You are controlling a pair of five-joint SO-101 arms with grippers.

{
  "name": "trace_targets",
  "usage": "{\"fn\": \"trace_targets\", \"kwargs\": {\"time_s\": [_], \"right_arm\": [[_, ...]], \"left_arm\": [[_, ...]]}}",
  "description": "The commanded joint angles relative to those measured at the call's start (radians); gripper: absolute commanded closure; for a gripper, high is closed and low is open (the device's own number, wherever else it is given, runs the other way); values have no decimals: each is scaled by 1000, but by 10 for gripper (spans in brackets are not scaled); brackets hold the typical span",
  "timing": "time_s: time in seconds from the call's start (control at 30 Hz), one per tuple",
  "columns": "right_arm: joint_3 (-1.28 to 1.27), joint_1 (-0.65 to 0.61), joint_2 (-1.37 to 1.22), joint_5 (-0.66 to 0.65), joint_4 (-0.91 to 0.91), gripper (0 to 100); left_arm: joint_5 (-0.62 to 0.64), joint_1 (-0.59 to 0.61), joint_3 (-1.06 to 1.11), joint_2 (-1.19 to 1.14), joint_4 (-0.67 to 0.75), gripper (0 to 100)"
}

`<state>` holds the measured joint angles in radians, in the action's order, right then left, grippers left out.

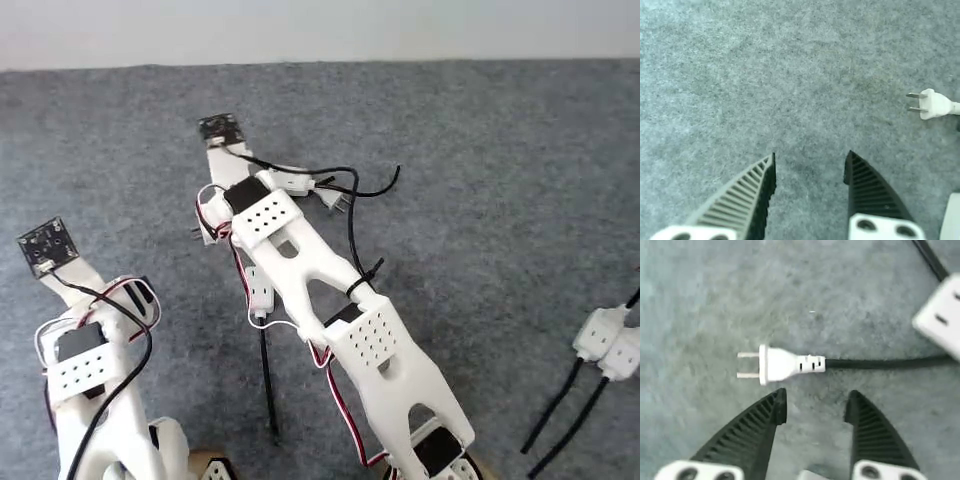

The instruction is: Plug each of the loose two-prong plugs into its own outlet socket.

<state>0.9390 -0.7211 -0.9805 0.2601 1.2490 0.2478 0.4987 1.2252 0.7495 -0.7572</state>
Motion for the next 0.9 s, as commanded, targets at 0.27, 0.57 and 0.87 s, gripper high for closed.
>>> {"fn": "trace_targets", "kwargs": {"time_s": [0.27,0.57,0.87], "right_arm": [[34,-7,-50,-858,-13,779],[163,21,-128,-954,-25,779],[408,-16,-153,-964,194,779]], "left_arm": [[-17,-21,-4,17,23,790],[-69,-46,10,21,25,790],[-69,-46,10,23,31,790]]}}
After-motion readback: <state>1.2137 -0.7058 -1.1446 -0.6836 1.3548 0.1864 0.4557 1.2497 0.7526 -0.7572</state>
